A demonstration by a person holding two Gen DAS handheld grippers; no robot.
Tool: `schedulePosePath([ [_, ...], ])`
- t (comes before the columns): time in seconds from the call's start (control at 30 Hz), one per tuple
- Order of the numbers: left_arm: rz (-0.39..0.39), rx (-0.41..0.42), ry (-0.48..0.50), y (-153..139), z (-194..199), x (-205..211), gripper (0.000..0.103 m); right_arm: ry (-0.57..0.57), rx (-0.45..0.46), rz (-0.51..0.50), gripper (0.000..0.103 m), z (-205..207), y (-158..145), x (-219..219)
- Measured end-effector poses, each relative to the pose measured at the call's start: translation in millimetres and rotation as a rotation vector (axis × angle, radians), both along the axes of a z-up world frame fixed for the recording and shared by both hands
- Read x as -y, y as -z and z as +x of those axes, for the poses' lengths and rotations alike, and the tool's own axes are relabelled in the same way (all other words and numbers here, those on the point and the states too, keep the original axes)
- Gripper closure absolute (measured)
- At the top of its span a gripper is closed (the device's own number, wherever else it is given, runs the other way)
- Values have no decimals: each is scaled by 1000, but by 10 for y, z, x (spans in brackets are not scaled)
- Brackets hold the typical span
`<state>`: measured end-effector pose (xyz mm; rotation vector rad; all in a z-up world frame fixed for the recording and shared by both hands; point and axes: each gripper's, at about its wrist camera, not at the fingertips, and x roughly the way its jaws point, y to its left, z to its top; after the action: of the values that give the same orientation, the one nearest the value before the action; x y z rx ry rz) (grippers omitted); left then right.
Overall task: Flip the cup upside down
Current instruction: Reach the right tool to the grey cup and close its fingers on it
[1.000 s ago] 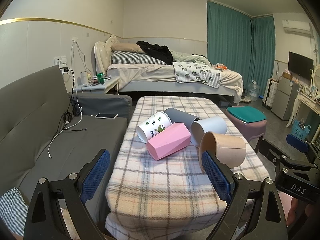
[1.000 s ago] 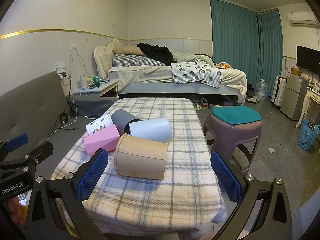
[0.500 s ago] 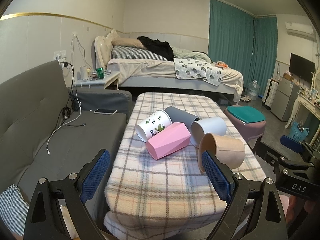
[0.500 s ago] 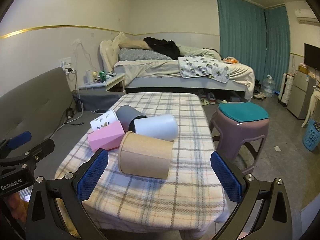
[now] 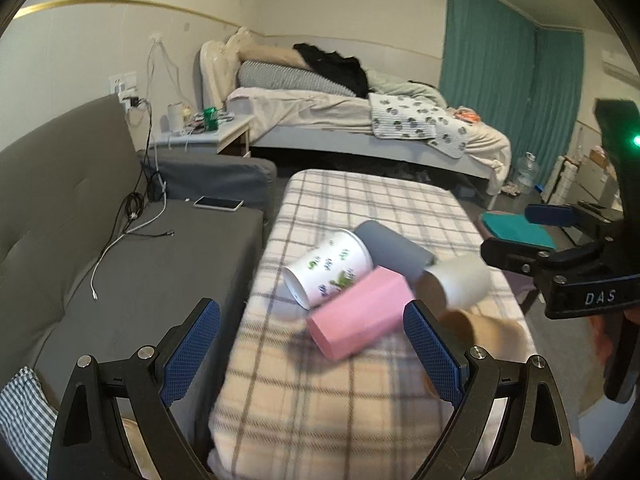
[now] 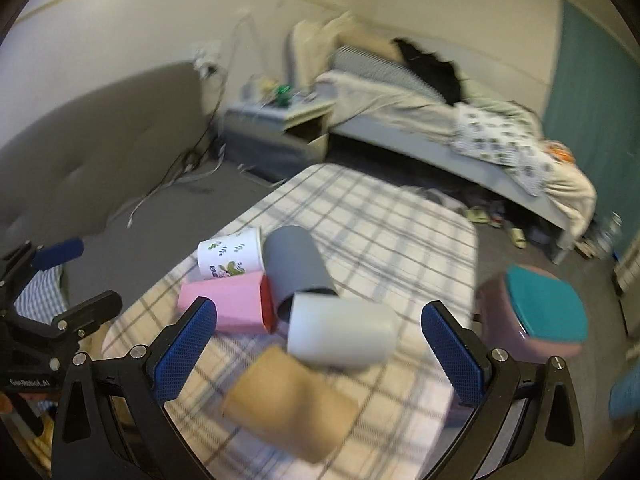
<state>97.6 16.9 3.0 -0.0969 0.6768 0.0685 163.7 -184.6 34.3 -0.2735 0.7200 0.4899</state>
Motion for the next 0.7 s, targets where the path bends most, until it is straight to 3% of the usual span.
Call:
schedulePosePath([
  [0.27, 20, -86, -17, 250, 496, -156, 7, -102, -293, -100, 5, 946, 504, -449],
  [0.53, 19, -139, 9, 475, 668, -192, 7, -140, -465, -155, 15, 1485, 926, -668],
  [0.7, 19, -149, 32, 518, 683, -143, 7, -143, -529, -103, 15, 1638, 1062, -696],
])
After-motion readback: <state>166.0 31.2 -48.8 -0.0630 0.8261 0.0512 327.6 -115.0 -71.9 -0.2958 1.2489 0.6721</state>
